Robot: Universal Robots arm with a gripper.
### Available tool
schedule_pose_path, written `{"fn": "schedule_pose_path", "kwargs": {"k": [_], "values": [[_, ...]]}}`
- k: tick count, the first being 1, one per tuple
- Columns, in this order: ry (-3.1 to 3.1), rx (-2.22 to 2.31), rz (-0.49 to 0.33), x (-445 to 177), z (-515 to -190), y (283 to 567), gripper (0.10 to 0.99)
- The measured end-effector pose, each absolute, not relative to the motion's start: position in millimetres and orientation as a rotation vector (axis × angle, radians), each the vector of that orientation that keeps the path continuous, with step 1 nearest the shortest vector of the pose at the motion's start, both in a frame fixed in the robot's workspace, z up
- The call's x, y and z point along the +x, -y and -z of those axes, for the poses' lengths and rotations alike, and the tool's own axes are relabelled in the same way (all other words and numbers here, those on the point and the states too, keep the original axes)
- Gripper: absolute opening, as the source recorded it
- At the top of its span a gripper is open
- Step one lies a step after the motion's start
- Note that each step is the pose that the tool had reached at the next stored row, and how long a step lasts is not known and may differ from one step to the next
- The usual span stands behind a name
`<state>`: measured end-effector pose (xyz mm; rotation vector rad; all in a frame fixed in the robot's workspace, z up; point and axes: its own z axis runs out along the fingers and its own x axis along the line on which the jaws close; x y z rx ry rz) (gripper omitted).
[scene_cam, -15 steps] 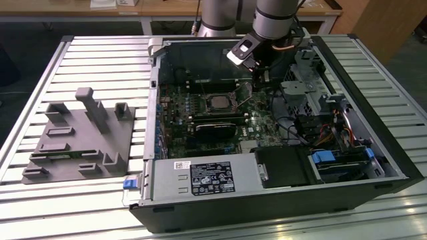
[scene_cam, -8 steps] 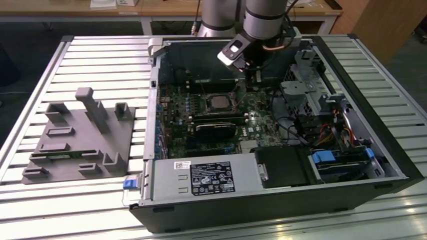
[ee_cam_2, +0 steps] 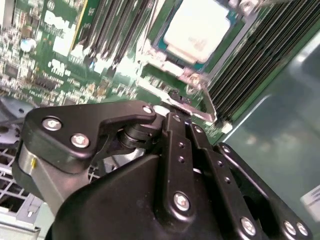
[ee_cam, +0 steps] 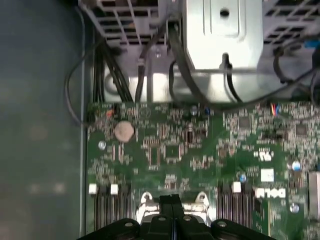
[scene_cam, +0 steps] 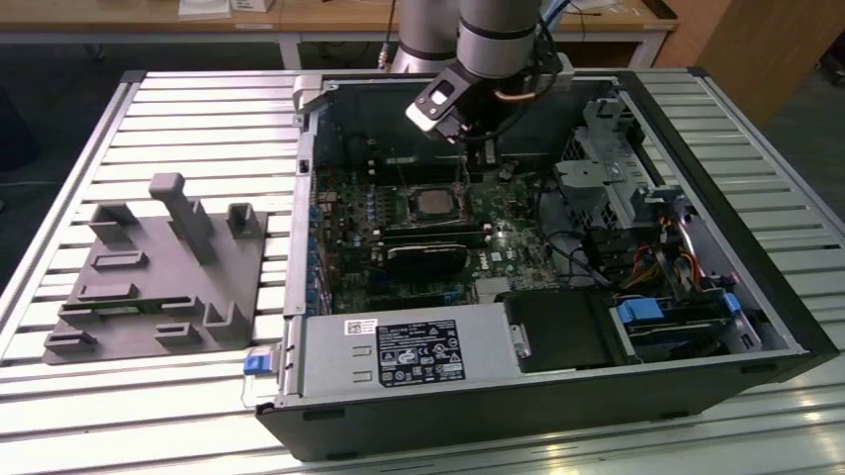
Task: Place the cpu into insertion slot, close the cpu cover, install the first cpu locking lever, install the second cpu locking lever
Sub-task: 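Close the cpu cover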
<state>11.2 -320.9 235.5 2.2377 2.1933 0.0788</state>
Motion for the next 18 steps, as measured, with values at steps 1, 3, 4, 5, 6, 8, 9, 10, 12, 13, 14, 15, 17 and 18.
{"fn": "schedule_pose_path", "kwargs": {"k": [1, 3, 4, 5, 6, 8, 9, 10, 12, 13, 14, 15, 17, 18], "values": [[-2.194, 2.238, -0.08, 8.3, -235.5, 320.9, 0.106], [-2.194, 2.238, -0.08, 4.2, -235.5, 321.0, 0.106], [-2.194, 2.238, -0.08, 2.7, -235.5, 321.0, 0.106], [-2.194, 2.238, -0.08, 1.3, -235.5, 321.0, 0.106], [-2.194, 2.238, -0.081, -0.2, -235.5, 321.0, 0.106], [-2.194, 2.238, -0.081, -3.7, -235.4, 321.0, 0.106], [-2.194, 2.238, -0.081, -5.7, -235.3, 321.1, 0.106], [-2.194, 2.238, -0.081, -7.7, -235.0, 321.3, 0.106], [-2.194, 2.238, -0.081, -12.0, -234.1, 322.0, 0.106], [-2.194, 2.238, -0.081, -13.8, -233.4, 322.4, 0.106], [-2.194, 2.238, -0.081, -15.6, -232.6, 323.0, 0.106], [-2.194, 2.238, -0.08, -17.2, -231.8, 323.8, 0.106], [-2.194, 2.238, -0.081, -20.2, -229.9, 325.7, 0.106], [-2.194, 2.238, -0.081, -21.9, -229.0, 326.4, 0.106]]}}
